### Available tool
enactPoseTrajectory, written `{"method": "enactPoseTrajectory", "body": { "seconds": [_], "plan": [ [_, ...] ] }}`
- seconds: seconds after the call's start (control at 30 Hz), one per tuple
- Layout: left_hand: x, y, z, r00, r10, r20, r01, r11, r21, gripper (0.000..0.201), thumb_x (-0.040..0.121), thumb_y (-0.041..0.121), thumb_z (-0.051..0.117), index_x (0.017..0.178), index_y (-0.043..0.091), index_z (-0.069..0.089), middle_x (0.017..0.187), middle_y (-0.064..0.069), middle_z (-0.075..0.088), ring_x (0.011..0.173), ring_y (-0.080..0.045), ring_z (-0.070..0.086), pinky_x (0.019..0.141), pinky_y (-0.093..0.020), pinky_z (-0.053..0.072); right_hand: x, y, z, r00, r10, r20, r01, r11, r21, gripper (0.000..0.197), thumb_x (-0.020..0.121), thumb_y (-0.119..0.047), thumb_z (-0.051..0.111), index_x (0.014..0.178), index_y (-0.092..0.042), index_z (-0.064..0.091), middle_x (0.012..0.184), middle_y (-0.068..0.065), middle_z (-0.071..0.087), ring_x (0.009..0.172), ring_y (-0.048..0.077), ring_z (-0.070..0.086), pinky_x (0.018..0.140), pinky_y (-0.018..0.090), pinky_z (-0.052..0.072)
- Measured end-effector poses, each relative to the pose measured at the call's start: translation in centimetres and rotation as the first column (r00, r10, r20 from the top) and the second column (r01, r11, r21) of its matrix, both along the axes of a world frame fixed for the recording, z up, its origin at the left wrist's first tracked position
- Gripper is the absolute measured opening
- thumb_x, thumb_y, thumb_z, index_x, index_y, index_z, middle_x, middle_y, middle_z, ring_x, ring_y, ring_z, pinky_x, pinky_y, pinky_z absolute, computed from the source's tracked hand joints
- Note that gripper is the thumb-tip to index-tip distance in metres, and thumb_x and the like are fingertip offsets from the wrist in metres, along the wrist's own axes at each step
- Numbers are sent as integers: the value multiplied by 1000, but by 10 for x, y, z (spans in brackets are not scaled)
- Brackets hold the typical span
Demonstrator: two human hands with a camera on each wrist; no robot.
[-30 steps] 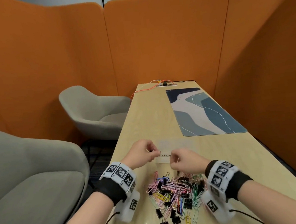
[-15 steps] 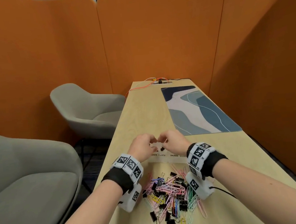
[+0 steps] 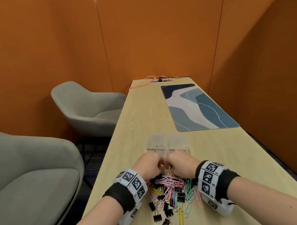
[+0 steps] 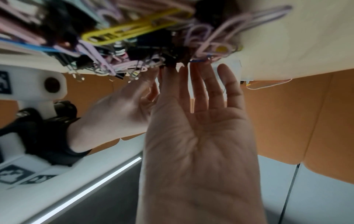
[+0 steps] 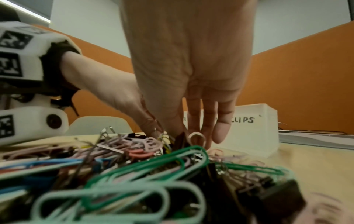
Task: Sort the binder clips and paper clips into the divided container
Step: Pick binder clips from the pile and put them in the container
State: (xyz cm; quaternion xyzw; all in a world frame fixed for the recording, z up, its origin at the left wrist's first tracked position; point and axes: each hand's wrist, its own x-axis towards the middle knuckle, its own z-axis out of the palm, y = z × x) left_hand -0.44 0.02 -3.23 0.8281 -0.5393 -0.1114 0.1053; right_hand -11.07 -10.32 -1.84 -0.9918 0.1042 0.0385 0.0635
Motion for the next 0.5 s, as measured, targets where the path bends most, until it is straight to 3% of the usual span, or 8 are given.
{"method": "enactPoseTrajectory", "body": {
  "seconds": [0.17,0.33,0.4,0.5],
  "plan": [
    [-5,-3,2,999,34,1,-34,999,32,21,77,19,69,98,19,71,99,-3,71,94,-24,66,84,-39,56,-1,0,1,1000,10,-19,-9,1000,19,28,79,3,48,95,-10,66,103,10,65,97,28,60,80,35,47],
    [-6,-8,6,997,57,-42,-54,996,67,20,78,14,69,99,15,69,108,-6,70,103,-24,64,88,-31,53,2,-18,15,989,-134,70,109,953,282,23,80,-2,52,88,-18,66,75,-6,52,78,16,51,63,20,37],
    [-5,-10,7,991,81,-103,-73,994,81,22,78,11,71,100,14,69,110,-7,69,104,-24,64,85,-29,52,2,-28,18,974,-210,85,160,904,396,25,80,0,51,92,-14,68,73,-3,54,74,16,53,58,18,39],
    [-2,-11,6,977,111,-183,-99,992,72,24,74,10,76,98,11,71,107,-7,70,100,-22,65,81,-28,52,-1,-42,16,964,-256,65,206,883,421,32,83,4,46,104,-7,67,71,-5,52,77,17,54,59,13,39]
  ]
}}
